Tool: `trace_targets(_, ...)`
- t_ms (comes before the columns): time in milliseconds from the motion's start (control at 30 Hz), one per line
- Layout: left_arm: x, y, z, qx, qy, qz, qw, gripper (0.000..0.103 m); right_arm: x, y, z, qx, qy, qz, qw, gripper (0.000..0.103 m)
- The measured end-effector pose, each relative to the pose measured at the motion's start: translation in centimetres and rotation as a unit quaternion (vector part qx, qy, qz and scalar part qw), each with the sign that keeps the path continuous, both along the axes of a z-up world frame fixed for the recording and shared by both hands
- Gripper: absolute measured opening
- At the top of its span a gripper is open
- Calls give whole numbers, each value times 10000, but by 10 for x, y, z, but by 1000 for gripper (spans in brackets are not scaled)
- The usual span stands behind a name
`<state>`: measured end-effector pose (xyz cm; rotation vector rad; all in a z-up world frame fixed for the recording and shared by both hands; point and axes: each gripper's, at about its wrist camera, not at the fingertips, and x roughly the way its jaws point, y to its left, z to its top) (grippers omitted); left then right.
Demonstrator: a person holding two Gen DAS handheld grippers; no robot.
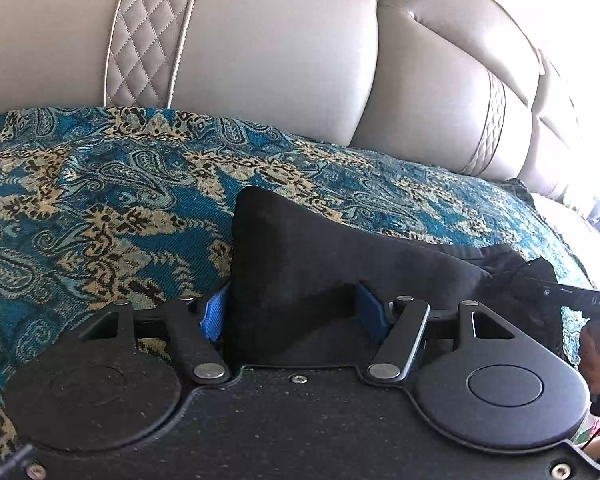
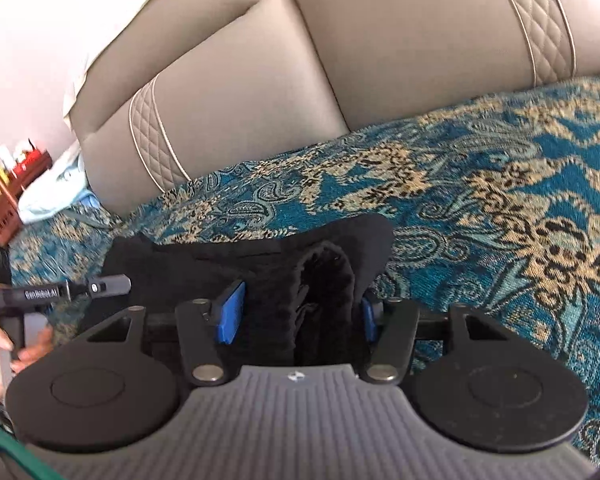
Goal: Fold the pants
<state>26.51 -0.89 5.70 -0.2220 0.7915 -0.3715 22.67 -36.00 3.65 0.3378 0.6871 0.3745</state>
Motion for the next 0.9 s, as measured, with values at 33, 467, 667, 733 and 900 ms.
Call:
trace_targets(33,0,0,0,-26,-6,-11,10000,65,-2,2,0,-55,-44,-9,10000,60)
trace_targets(467,5,-15,-2,-12,-80,-244,9997,93,1,10,-3,61,-77,-229,9997,47)
trace_targets(667,-4,6,-2,-486,16,176,9987,52,4,18,-5,121,-38,-285,9995,43)
trace_targets(733,-5,22,-9,-1150,158,310,9928,58,5,22,-5,90,-42,-255,9996,42)
trace_targets(900,-5,28,-10,-1074,258,665,9916,26,5,27,-6,79,-40,-288,9995,42)
